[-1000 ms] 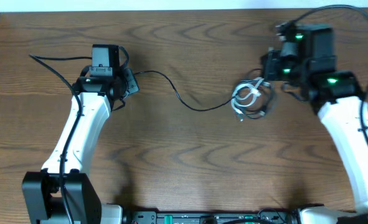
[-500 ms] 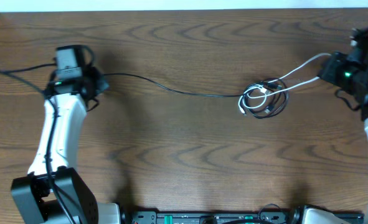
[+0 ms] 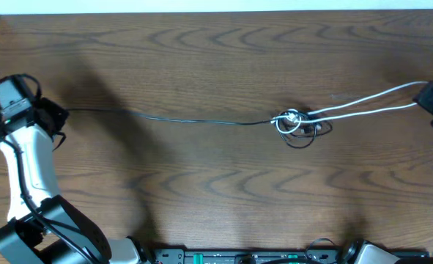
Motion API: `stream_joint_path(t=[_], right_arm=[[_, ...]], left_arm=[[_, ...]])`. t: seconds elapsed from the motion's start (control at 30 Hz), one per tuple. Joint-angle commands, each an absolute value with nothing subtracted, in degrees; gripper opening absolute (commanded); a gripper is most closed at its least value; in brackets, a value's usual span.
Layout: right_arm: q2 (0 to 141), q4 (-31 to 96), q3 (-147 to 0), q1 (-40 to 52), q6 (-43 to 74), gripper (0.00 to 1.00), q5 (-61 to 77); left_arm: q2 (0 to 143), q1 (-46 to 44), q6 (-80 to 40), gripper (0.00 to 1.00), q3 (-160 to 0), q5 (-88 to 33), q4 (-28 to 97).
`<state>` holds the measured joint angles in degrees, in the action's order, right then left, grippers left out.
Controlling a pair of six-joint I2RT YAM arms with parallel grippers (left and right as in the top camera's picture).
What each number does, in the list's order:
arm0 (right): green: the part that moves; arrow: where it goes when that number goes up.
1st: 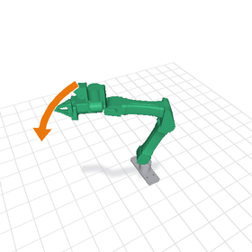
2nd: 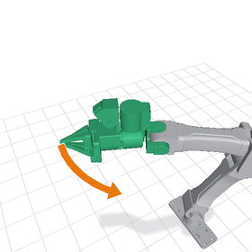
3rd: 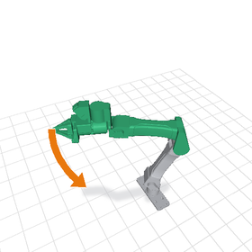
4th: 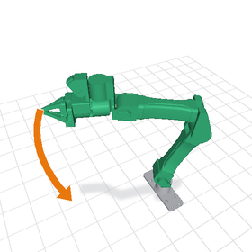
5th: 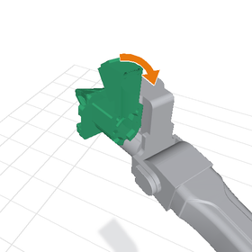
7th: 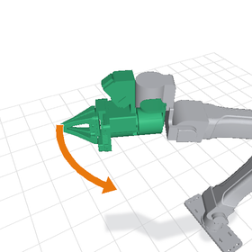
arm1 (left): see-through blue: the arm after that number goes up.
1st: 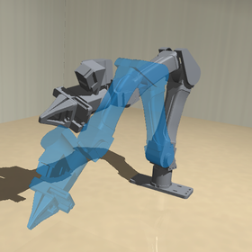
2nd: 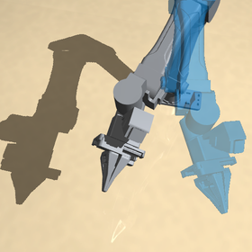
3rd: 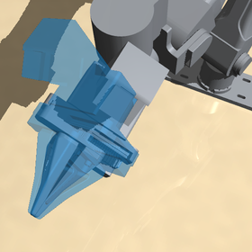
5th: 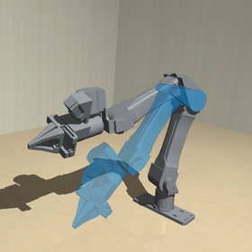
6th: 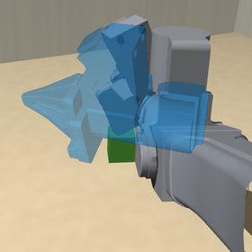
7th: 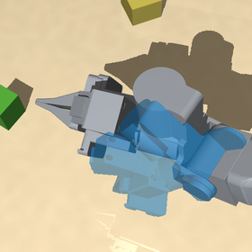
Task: Untangle cables
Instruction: 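Stretch the black cable left and white cable right, pulling apart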
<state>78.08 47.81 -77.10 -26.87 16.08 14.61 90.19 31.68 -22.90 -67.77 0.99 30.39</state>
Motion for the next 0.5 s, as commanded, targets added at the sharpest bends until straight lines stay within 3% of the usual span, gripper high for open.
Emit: stream_joint_path(t=[0.0, 0.27, 0.47], right_arm=[[76.86, 47.81, -78.06, -30.09, 15.14, 0.01, 14.28], [76.88, 49.10, -78.00, -37.21, 14.83, 0.01, 17.80], [76.90, 49.21, -77.89, -35.83, 14.15, 0.01, 21.04]], left_arm=[[90.24, 33.30, -23.27, 0.08, -67.55, 0.64, 29.58], [90.24, 33.93, -24.77, 0.08, -67.55, -0.82, 29.43], [90.24, 33.43, -25.85, 0.08, -67.53, -8.21, 29.69]])
